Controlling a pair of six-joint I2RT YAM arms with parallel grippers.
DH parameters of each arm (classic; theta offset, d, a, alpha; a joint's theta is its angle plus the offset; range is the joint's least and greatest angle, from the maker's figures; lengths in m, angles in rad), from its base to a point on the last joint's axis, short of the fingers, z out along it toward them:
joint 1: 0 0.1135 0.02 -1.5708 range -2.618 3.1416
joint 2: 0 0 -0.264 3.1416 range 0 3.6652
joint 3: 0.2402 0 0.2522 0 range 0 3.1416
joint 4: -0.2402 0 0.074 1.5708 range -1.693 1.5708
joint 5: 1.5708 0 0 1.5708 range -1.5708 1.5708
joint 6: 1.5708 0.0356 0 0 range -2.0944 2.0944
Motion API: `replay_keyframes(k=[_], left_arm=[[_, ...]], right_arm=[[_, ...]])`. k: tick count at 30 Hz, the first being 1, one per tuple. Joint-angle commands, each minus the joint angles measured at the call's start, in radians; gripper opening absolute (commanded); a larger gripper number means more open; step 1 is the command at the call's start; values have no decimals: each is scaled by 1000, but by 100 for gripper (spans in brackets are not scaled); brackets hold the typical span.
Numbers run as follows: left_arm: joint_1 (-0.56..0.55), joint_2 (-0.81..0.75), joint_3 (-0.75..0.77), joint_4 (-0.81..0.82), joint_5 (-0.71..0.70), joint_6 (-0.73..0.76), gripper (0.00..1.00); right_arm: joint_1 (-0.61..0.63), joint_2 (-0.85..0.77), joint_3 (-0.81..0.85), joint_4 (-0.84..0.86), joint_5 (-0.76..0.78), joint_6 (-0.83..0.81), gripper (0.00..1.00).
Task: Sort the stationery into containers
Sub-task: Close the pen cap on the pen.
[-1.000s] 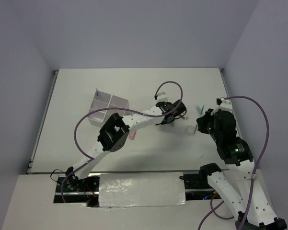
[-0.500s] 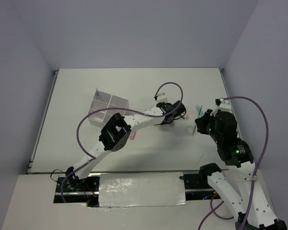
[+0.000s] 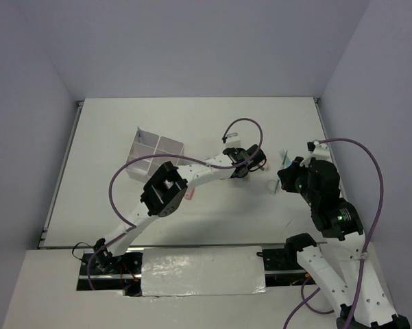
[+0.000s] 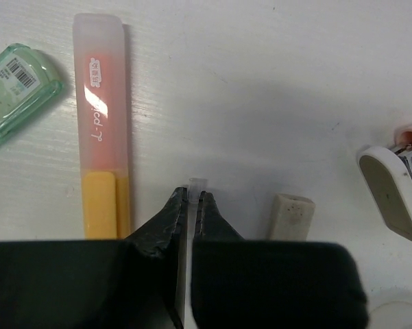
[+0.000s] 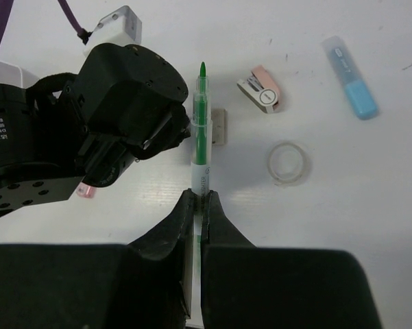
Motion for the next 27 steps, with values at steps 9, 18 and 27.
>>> replay_keyframes(k=[9,18,27], left_arm=[[-2,-459,-537,411,84,226,0],[15,-1042,-844,827,120,609,0],[58,-1484,-1252,1256,467,673,0]], right_arm=[[-2,-38,-80,141,-216,-25,0],[29,-118,-237,415,-420,121,0],[381,-101,-371,977,-503,322,0]])
